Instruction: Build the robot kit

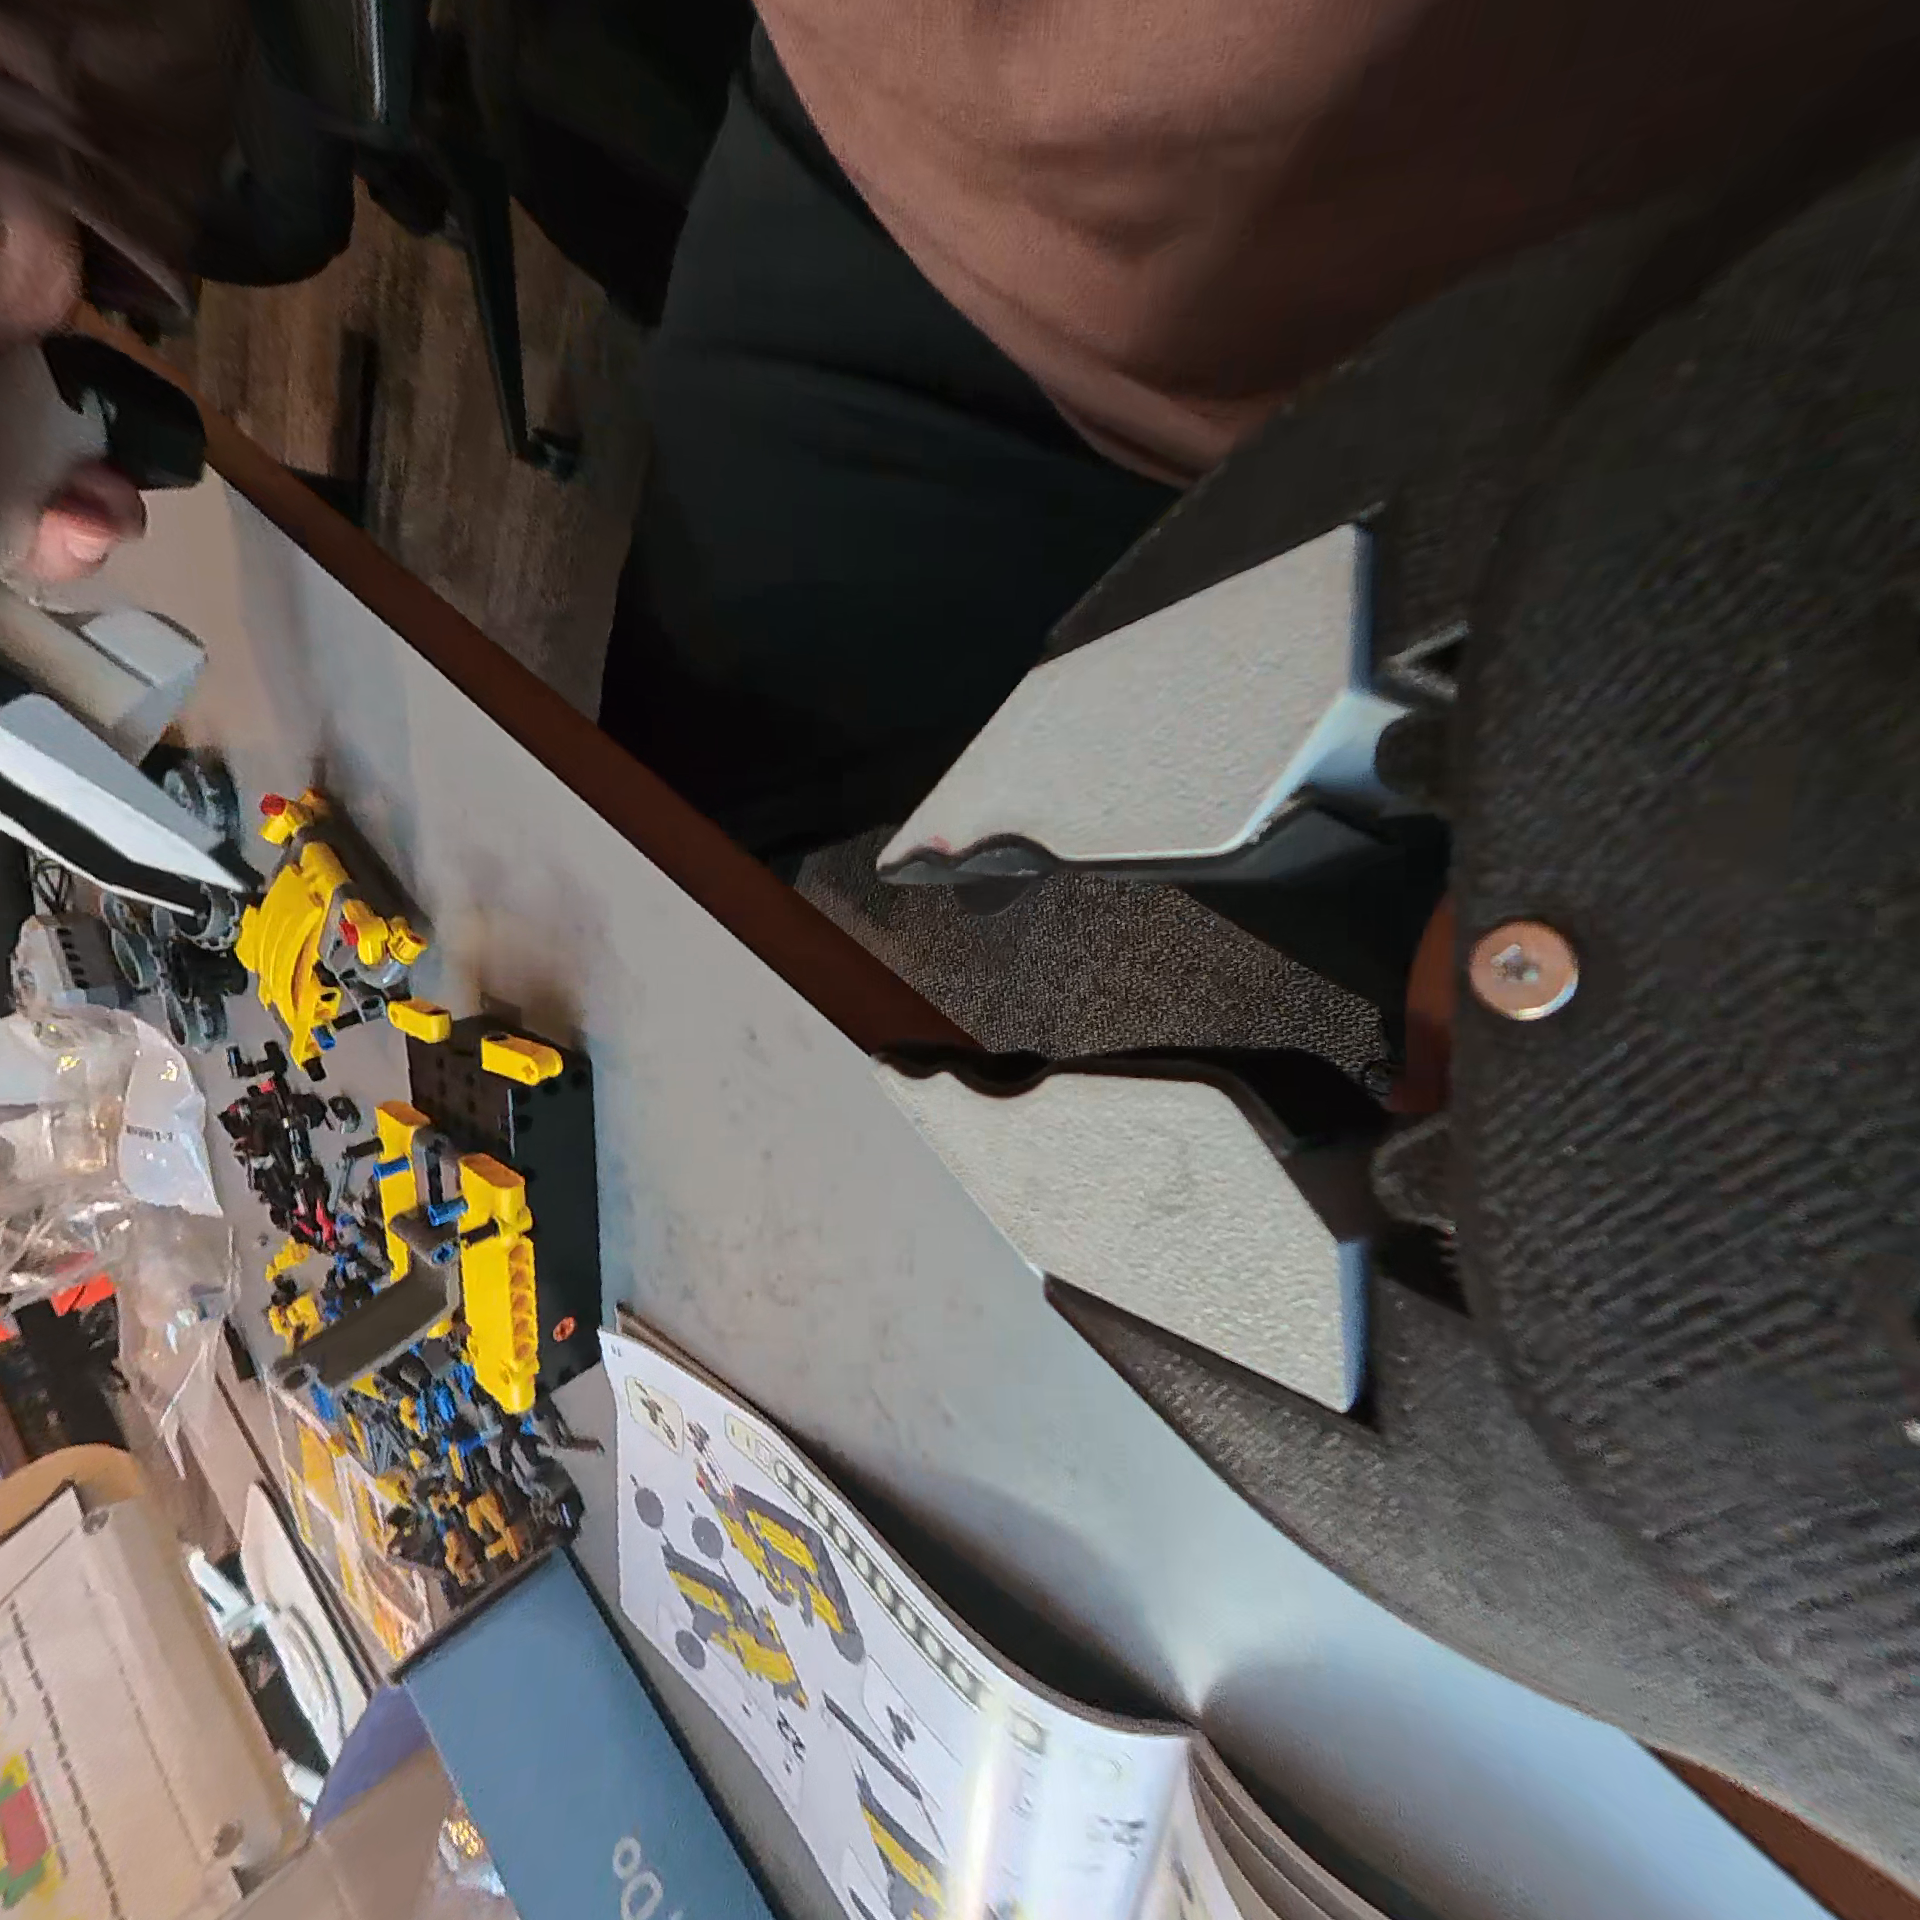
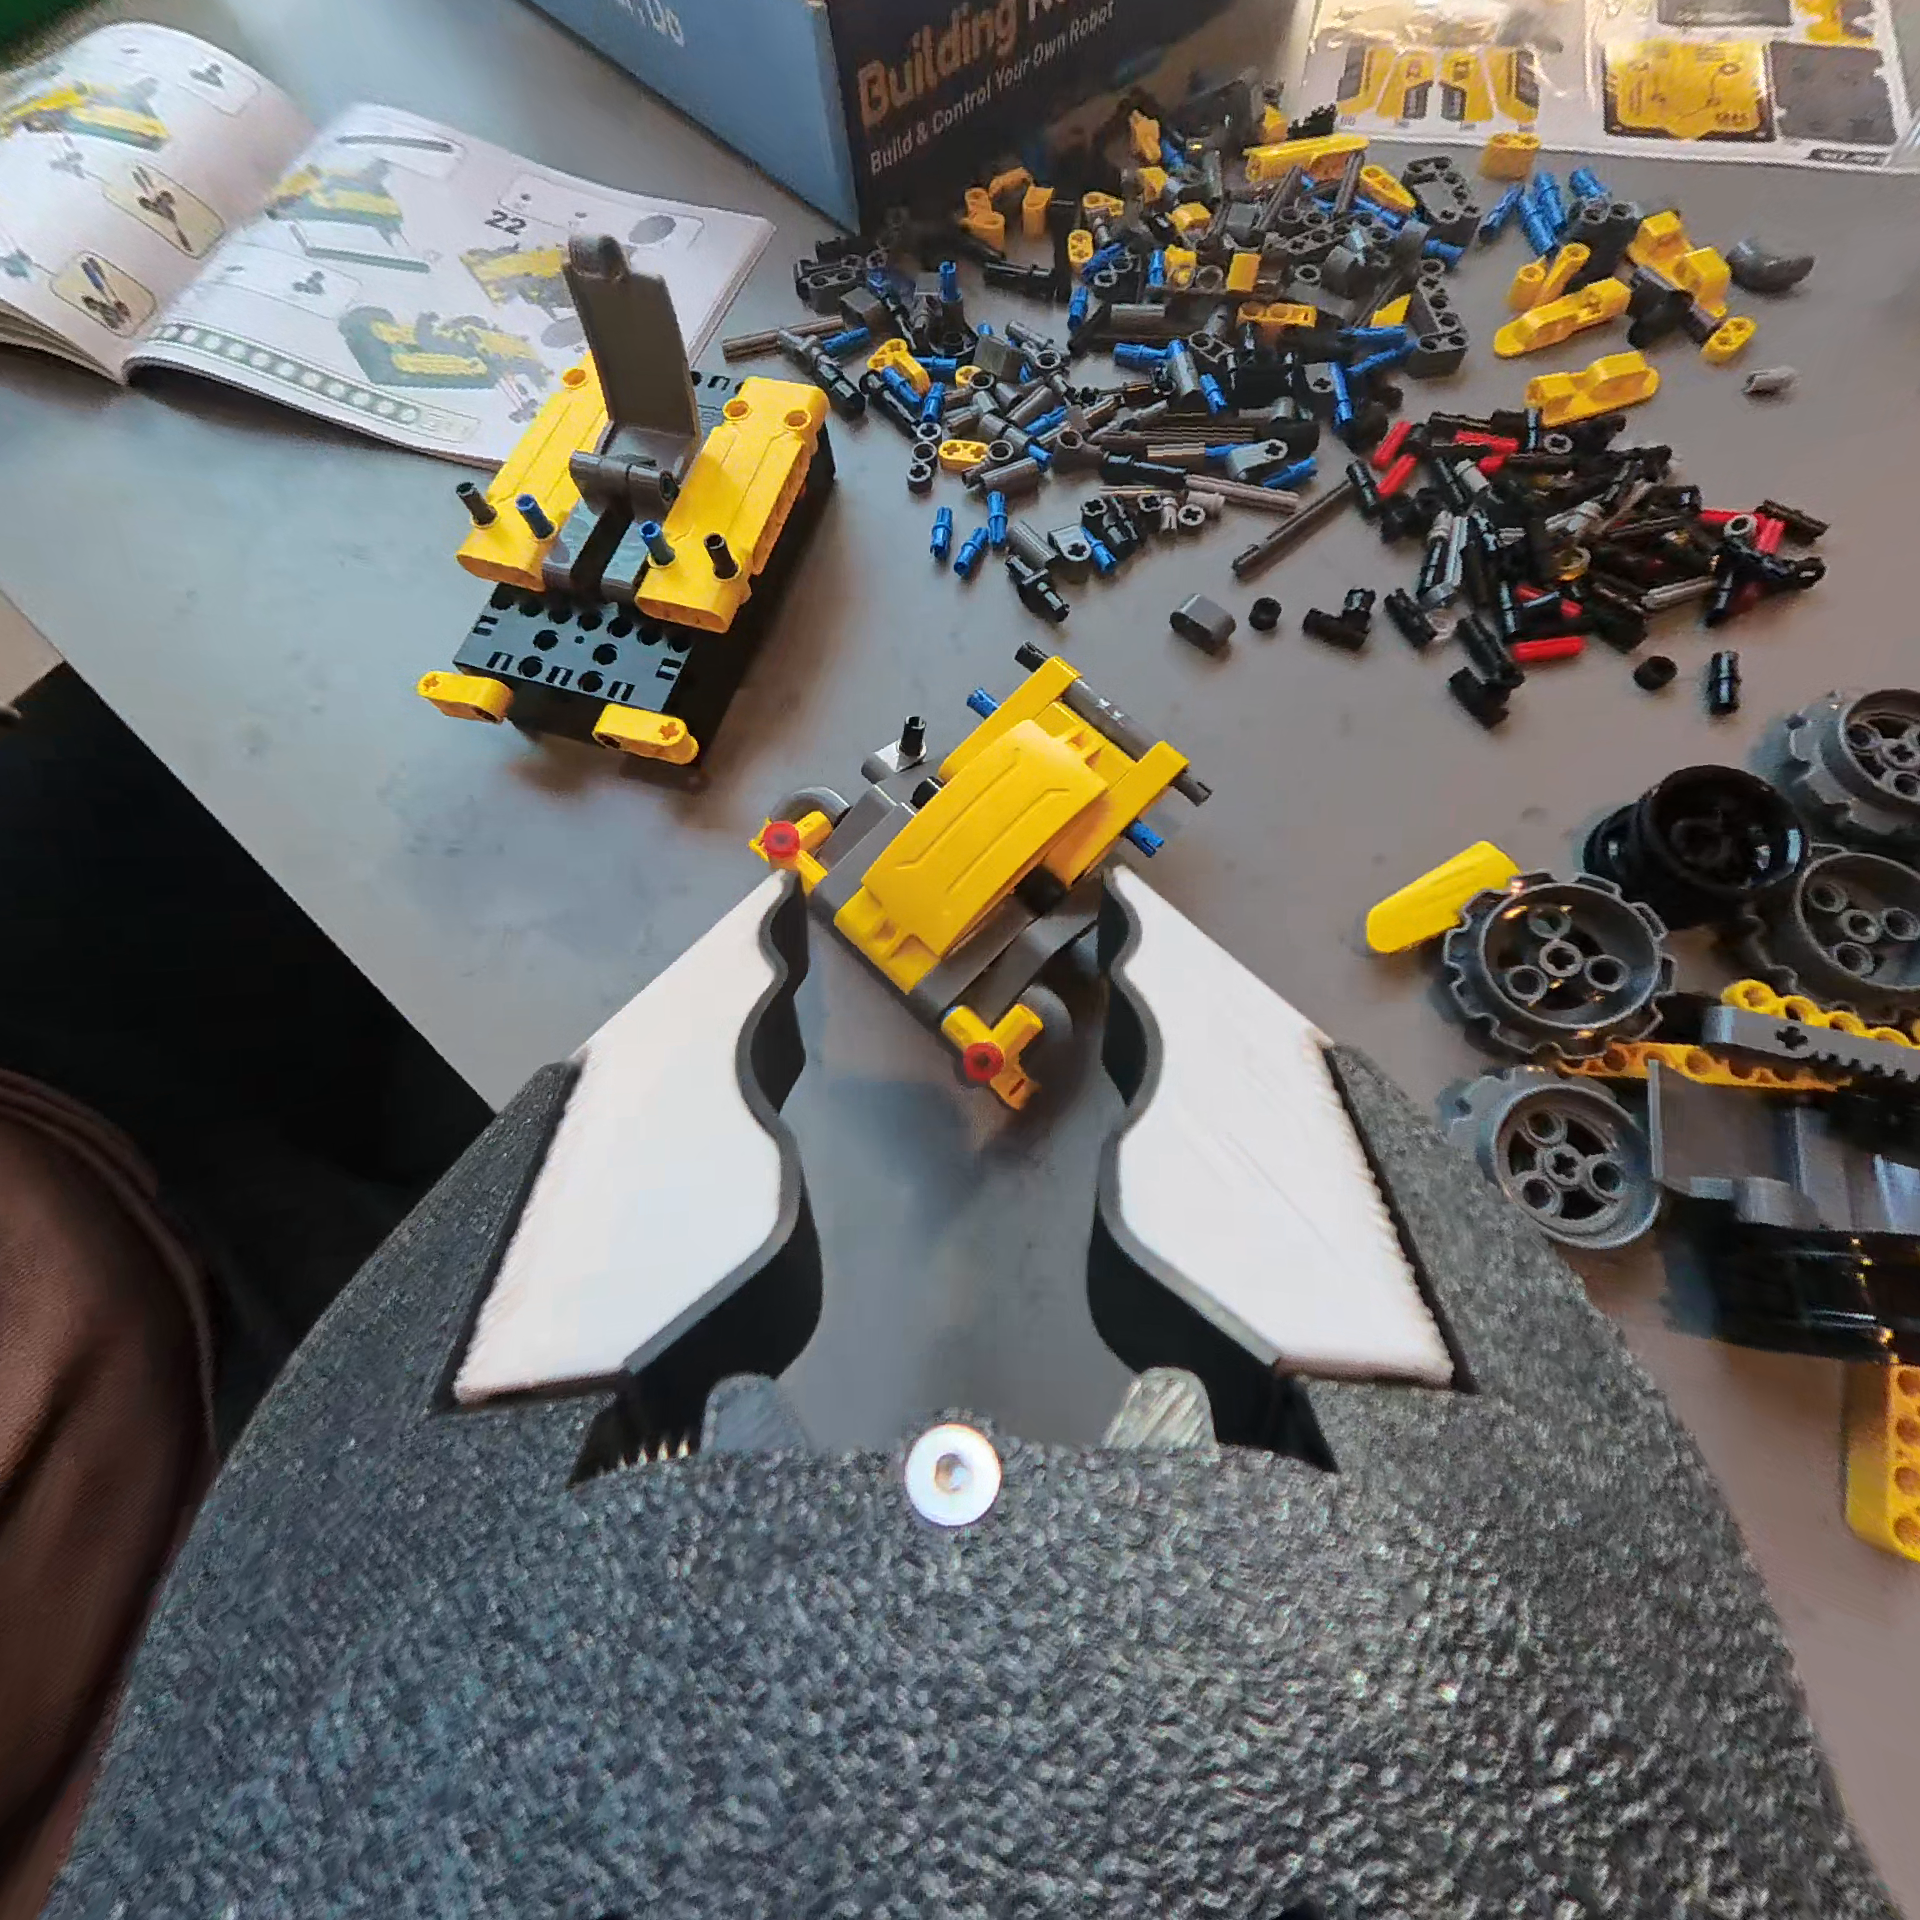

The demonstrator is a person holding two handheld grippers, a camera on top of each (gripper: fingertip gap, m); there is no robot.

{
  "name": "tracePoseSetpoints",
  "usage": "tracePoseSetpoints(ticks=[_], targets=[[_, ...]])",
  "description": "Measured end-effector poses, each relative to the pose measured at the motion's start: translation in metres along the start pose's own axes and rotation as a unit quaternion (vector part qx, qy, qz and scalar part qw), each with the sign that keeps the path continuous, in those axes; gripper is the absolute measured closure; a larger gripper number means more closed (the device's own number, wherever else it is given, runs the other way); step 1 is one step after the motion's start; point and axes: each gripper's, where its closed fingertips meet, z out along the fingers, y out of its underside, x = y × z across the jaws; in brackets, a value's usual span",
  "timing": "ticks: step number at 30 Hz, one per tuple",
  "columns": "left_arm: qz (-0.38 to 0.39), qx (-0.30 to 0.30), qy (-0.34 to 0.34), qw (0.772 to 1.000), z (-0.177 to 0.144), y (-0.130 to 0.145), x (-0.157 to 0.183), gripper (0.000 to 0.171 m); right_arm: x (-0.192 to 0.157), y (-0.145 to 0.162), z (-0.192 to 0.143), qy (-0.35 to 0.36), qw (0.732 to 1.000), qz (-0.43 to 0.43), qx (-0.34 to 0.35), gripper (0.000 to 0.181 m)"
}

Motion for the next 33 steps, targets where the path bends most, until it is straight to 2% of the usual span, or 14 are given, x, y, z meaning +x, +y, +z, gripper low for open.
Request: tracePoseSetpoints(ticks=[5, 9, 14, 19, 24, 27, 31, 33], targets=[[0.004, -0.001, 0.02, 1.0, 0.014, 0.003, 0.004, 0.143, -0.003, 0.002, 0.003, 0.004, 1.0, -0.012, 0.004, 0.129], [0.017, -0.016, 0.061, 0.998, 0.024, 0.009, 0.014, 0.139, 0.0, -0.002, 0.008, 0.014, 1.0, -0.007, 0.014, 0.126], [0.048, -0.006, 0.085, 0.995, 0.036, 0.002, 0.024, 0.137, 0.007, -0.028, 0.001, 0.064, 0.994, -0.042, 0.075, 0.126], [0.096, -0.041, 0.066, 0.992, 0.027, 0.024, 0.02, 0.136, 0.014, -0.056, -0.01, 0.097, 0.983, -0.039, 0.153, 0.125], [0.039, -0.063, 0.058, 0.996, 0.016, 0.035, 0.006, 0.13, 0.016, -0.073, -0.009, 0.101, 0.973, -0.045, 0.201, 0.121], [0.031, -0.053, 0.069, 0.996, 0.014, 0.036, 0.0, 0.134, 0.019, -0.074, -0.01, 0.108, 0.97, -0.047, 0.213, 0.121], [0.004, -0.014, 0.107, 0.994, 0.011, 0.024, 0.014, 0.127, 0.036, -0.071, -0.022, 0.152, 0.958, -0.024, 0.243, 0.126], [-0.018, -0.031, 0.096, 0.995, 0.01, 0.028, 0.017, 0.125, 0.037, -0.067, -0.022, 0.144, 0.957, -0.004, 0.253, 0.126]])
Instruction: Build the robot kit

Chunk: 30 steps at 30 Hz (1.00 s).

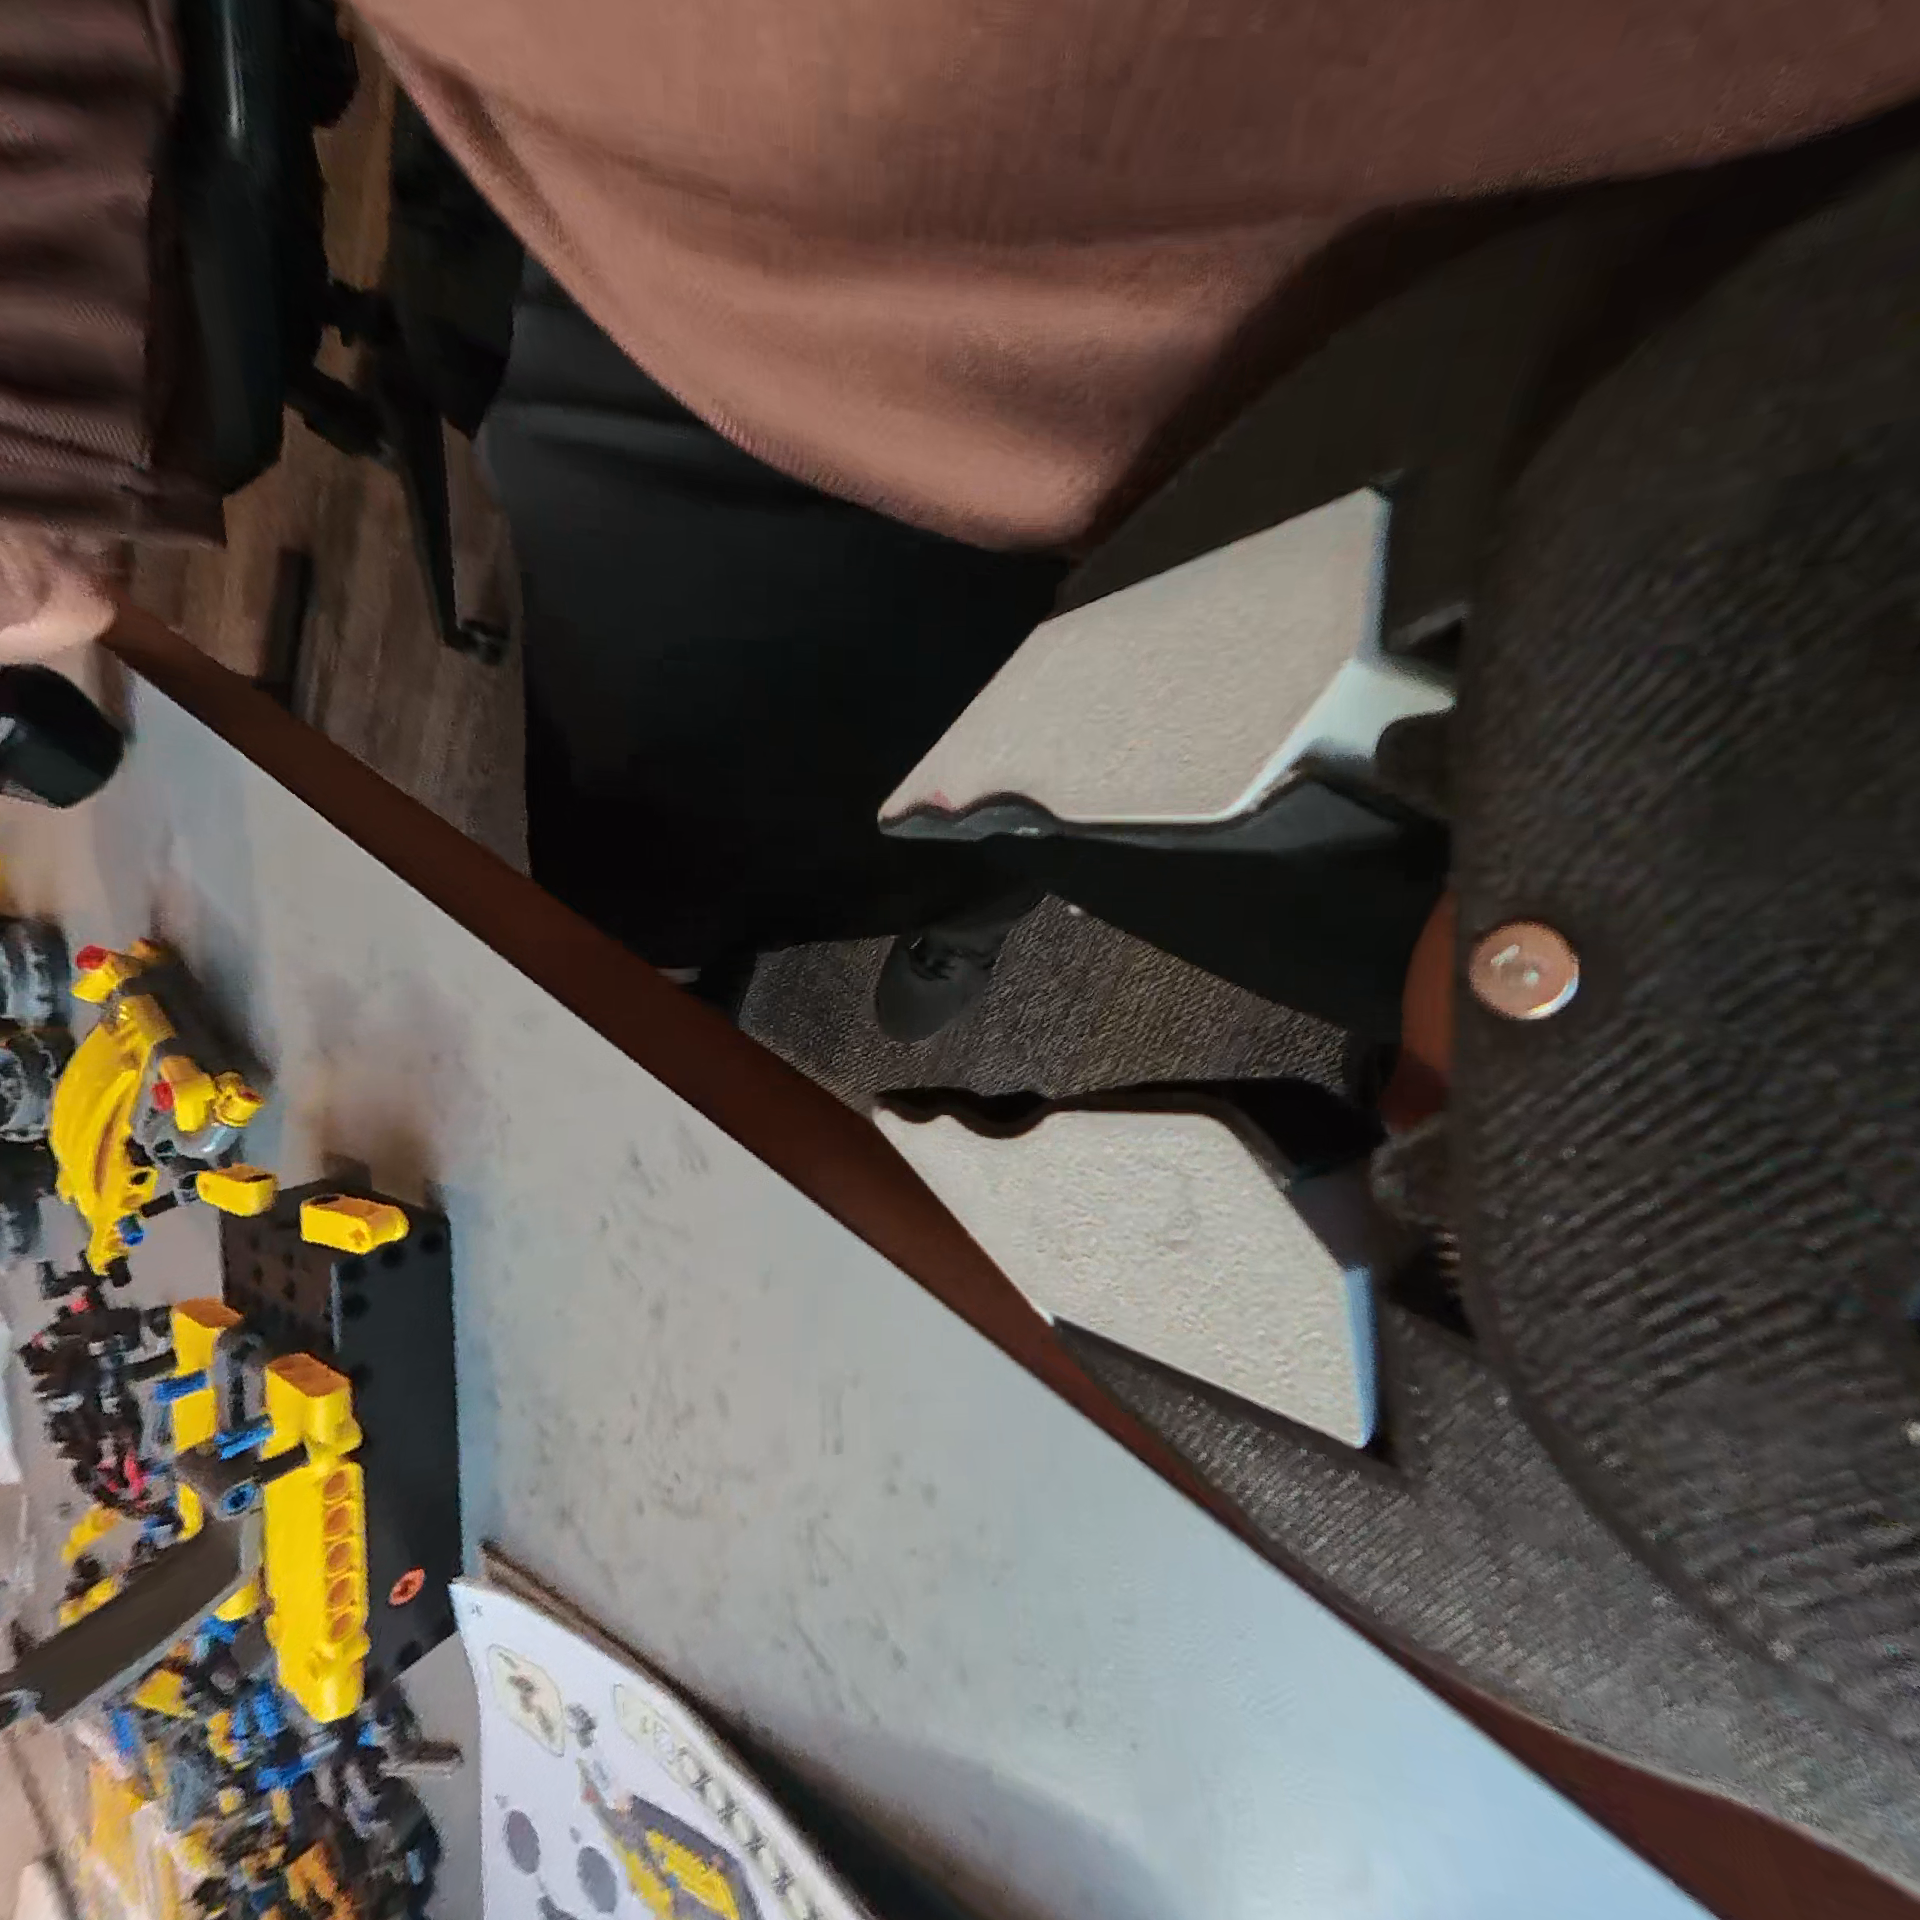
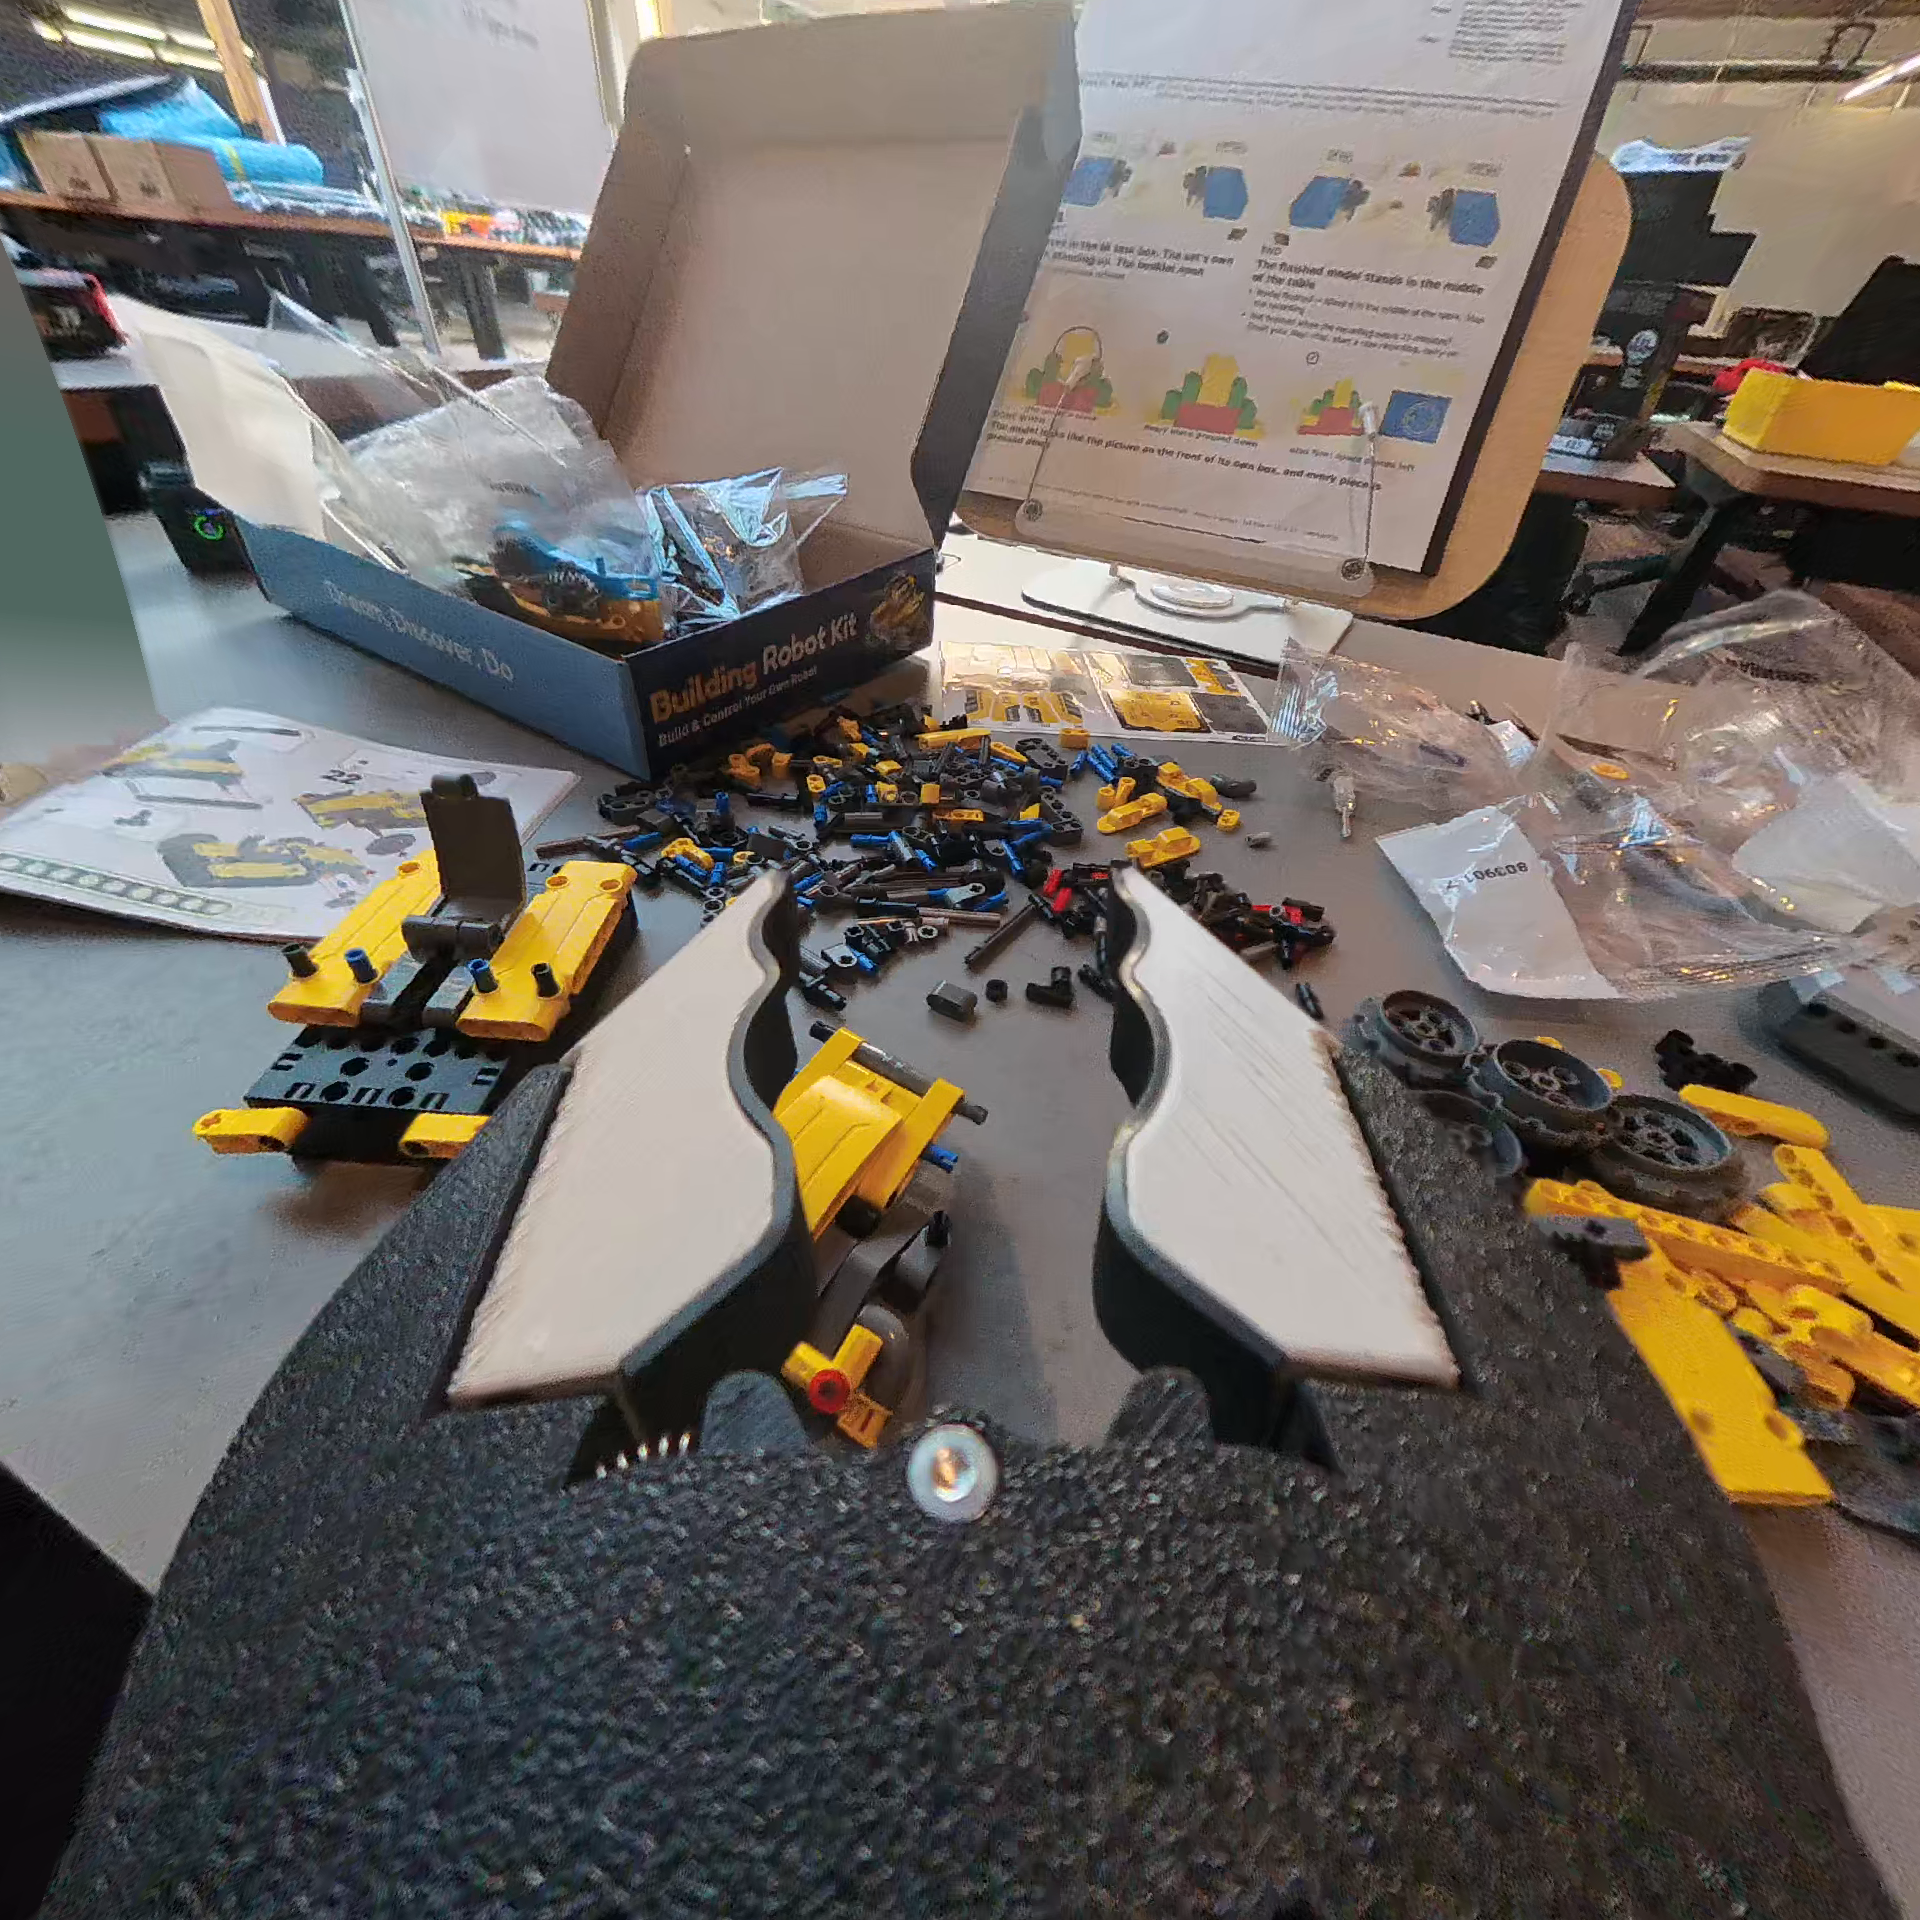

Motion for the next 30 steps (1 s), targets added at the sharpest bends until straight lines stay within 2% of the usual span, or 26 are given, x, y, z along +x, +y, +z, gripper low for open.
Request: tracePoseSetpoints(ticks=[2, 5, 8, 10, 13, 14, 19, 22, 26, 30], targets=[[-0.013, -0.006, -0.009, 1.0, -0.008, 0.004, 0.002, 0.123, -0.009, 0.003, -0.002, -0.026, 1.0, 0.003, -0.011, 0.126], [0.016, 0.012, -0.032, 0.999, -0.019, -0.001, 0.005, 0.129, -0.03, -0.008, -0.01, -0.078, 0.997, -0.016, -0.014, 0.13], [0.022, -0.001, 0.0, 1.0, -0.011, -0.004, 0.026, 0.125, -0.046, -0.028, -0.018, -0.107, 0.994, -0.002, 0.019, 0.127], [0.042, -0.005, 0.006, 0.999, -0.004, -0.006, 0.036, 0.125, -0.047, -0.022, -0.018, -0.104, 0.994, -0.01, 0.016, 0.135], [0.081, -0.03, -0.012, 0.996, 0.001, 0.001, 0.04, 0.125, -0.053, -0.013, -0.019, -0.122, 0.992, -0.008, -0.005, 0.13], [0.089, -0.035, -0.018, 0.995, 0.002, 0.003, 0.041, 0.125, -0.054, -0.011, -0.02, -0.128, 0.992, -0.004, -0.01, 0.125], [0.099, -0.032, -0.042, 0.994, 0.004, 0.001, 0.038, 0.125, -0.056, -0.009, -0.028, -0.128, 0.992, -0.002, -0.013, 0.126], [0.074, -0.025, -0.065, 0.995, 0.001, -0.004, 0.032, 0.125, -0.062, -0.011, -0.032, -0.138, 0.99, 0.0, -0.011, 0.128], [0.046, -0.027, -0.087, 0.995, -0.005, 0.0, 0.02, 0.126, -0.072, 0.004, -0.028, -0.157, 0.986, 0.002, -0.047, 0.133], [0.029, -0.037, -0.084, 0.995, -0.003, 0.01, 0.009, 0.125, -0.104, 0.0, -0.034, -0.25, 0.968, 0.017, -0.032, 0.125]])
